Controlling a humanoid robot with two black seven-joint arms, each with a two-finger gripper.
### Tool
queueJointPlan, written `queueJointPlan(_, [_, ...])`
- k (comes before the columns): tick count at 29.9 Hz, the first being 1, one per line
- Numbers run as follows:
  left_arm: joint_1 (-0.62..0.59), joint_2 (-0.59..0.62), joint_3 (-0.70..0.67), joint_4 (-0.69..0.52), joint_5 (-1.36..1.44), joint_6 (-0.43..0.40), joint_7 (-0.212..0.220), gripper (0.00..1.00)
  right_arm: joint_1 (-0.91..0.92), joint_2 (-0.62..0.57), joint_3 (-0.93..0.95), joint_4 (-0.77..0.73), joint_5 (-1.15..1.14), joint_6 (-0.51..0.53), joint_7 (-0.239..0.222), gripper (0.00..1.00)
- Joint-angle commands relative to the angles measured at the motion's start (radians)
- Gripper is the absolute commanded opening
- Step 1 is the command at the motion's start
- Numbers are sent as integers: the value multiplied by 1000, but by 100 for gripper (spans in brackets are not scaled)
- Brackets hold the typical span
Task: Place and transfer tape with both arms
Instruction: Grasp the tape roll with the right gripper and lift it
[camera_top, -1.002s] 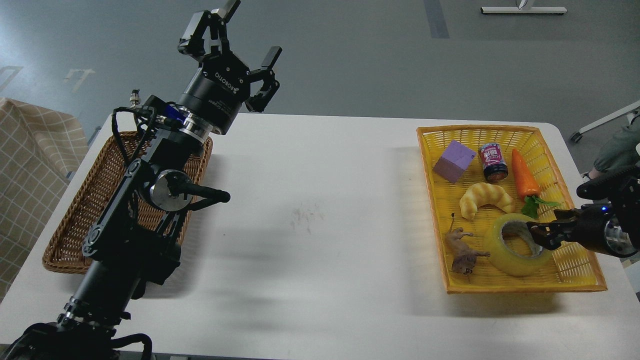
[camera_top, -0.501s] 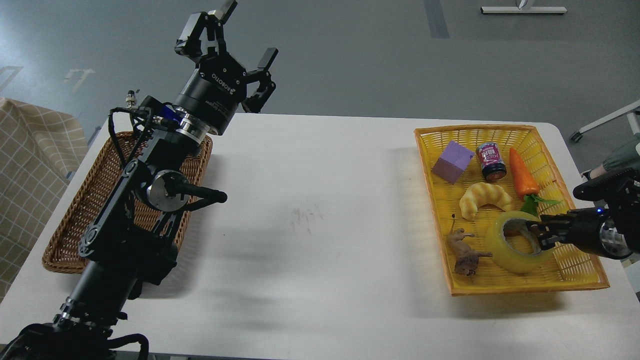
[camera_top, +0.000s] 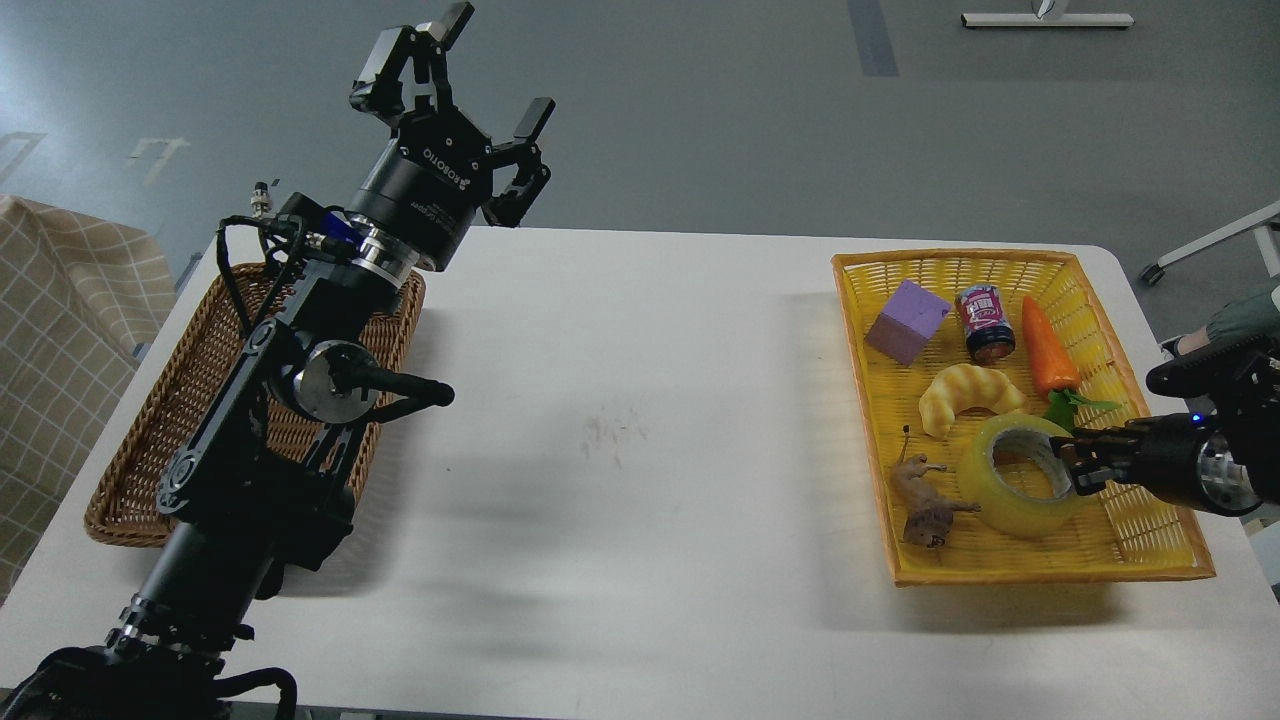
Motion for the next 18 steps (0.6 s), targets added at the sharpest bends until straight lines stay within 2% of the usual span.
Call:
queueJointPlan(1, [0, 0, 1, -2, 1, 0, 0, 98, -3, -7, 0, 7, 2, 0, 2, 18])
queueJointPlan(6, [0, 0, 1, -2, 1, 0, 0, 98, -1, -27, 2, 51, 65, 0, 11, 17])
queueJointPlan(10, [2, 6, 1, -2, 1, 0, 2, 98, 17, -88, 6, 172, 86, 0, 68, 12])
queueJointPlan(13, [0, 12, 1, -2, 1, 0, 0, 98, 54, -134, 8, 234, 86, 0, 69, 9])
queueJointPlan(18, [3, 11, 1, -2, 1, 0, 0, 98, 101, -156, 6, 237, 85, 0, 79, 9])
